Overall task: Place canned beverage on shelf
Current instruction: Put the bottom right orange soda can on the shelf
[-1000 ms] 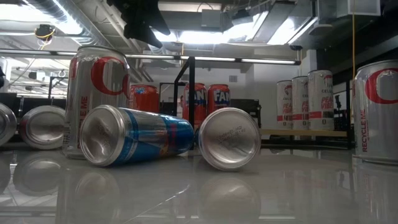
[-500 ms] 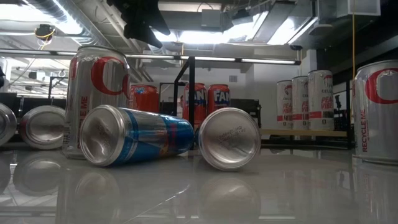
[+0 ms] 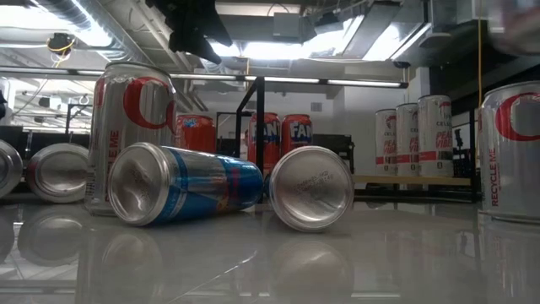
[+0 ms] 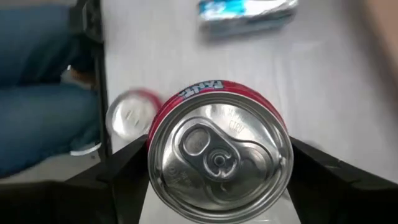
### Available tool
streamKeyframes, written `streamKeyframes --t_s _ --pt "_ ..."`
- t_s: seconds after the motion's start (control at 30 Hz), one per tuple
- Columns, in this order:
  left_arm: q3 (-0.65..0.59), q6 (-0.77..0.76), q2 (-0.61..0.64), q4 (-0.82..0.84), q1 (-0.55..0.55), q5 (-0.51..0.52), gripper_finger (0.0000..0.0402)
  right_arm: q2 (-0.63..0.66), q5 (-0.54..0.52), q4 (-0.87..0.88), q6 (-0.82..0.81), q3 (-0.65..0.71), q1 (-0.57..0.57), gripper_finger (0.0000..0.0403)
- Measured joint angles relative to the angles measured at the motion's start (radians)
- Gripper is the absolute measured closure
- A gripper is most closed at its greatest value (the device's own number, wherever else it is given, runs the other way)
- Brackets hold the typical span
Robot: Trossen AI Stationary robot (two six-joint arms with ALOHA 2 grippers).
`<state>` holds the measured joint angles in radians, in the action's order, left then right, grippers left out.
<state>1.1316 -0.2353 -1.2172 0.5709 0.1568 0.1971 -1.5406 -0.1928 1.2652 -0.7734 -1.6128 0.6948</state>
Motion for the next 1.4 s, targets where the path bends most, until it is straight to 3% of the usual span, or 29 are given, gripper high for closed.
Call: streamKeyframes --t_s 0.2,0.43,0.63,0.83,1.07,1.4 --pt "0.000 0.034 0.000 -0.082 -0.037 -0.069 0.0099 0.000 -0.074 0.057 0.060 -0.071 -0.145 0.0105" --pt "0.000 0.165 0.042 -0.114 -0.100 -0.082 0.0099 0.000 -0.119 0.098 0.186 -0.083 -0.412 0.0105" --pt "0.000 0.224 0.191 -0.082 -0.108 -0.051 0.0099 0.000 -0.111 0.090 0.310 -0.079 -0.660 0.0105" --pt "-0.014 0.234 0.353 0.113 -0.087 0.043 0.0099 -0.001 -0.059 0.033 0.383 -0.079 -0.888 0.0105" --pt "-0.257 0.161 0.523 0.050 -0.087 0.053 0.0099 -0.063 0.048 -0.035 0.443 -0.079 -1.090 0.0105" --pt "-0.561 0.119 0.602 -0.260 -0.087 0.037 0.0099 -0.186 0.098 -0.140 0.522 -0.078 -1.209 0.0105"
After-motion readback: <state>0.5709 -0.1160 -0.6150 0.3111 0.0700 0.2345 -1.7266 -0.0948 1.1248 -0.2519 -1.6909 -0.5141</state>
